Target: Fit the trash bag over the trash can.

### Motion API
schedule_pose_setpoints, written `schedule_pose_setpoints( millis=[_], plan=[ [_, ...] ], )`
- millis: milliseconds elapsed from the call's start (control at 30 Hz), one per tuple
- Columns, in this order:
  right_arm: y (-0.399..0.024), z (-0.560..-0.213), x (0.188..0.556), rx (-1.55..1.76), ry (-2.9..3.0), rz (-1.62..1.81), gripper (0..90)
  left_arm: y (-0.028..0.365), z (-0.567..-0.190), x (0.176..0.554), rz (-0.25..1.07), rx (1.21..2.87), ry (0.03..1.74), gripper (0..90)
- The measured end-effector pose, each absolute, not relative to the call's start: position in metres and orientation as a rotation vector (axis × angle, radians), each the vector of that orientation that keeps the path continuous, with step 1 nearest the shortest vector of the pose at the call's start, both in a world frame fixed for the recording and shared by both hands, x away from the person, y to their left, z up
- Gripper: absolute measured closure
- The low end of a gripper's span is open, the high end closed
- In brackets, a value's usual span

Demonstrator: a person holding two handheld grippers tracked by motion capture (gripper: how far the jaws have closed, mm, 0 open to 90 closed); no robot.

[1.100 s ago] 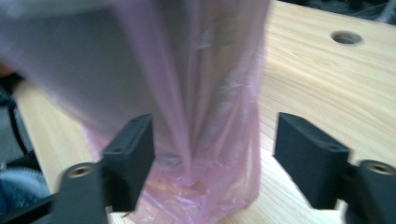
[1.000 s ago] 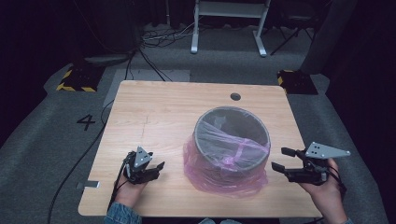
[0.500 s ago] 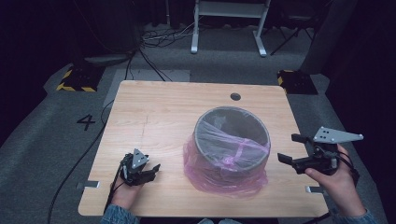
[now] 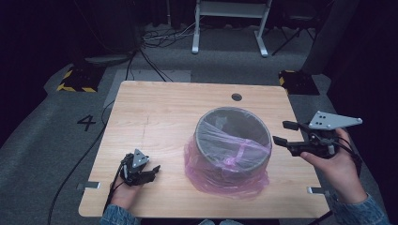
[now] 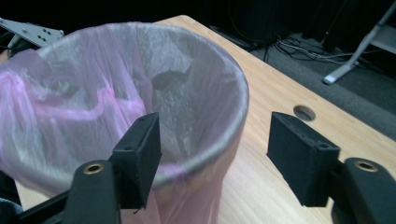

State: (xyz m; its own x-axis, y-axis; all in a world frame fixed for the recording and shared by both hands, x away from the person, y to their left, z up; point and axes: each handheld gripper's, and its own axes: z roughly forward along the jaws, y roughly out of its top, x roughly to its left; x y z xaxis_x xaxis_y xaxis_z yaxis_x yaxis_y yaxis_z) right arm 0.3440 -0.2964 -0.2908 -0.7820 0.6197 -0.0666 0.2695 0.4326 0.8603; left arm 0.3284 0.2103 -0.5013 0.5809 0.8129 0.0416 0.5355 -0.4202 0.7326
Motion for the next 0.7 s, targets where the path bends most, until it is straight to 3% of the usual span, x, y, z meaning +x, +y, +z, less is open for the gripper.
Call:
schedule_pose_setpoints(
  millis=[533, 700],
  plan=[
    [-0.234, -0.267, 0.372, 0.659, 2.397, 1.354, 30.1, 0.218, -0.504, 0.33, 0.467, 2.096, 1.085, 36.6],
    [-0.206, -0.268, 0.381, 0.613, 2.446, 1.389, 33.2, 0.22, -0.504, 0.332, 0.464, 2.107, 1.068, 36.6]
  ],
)
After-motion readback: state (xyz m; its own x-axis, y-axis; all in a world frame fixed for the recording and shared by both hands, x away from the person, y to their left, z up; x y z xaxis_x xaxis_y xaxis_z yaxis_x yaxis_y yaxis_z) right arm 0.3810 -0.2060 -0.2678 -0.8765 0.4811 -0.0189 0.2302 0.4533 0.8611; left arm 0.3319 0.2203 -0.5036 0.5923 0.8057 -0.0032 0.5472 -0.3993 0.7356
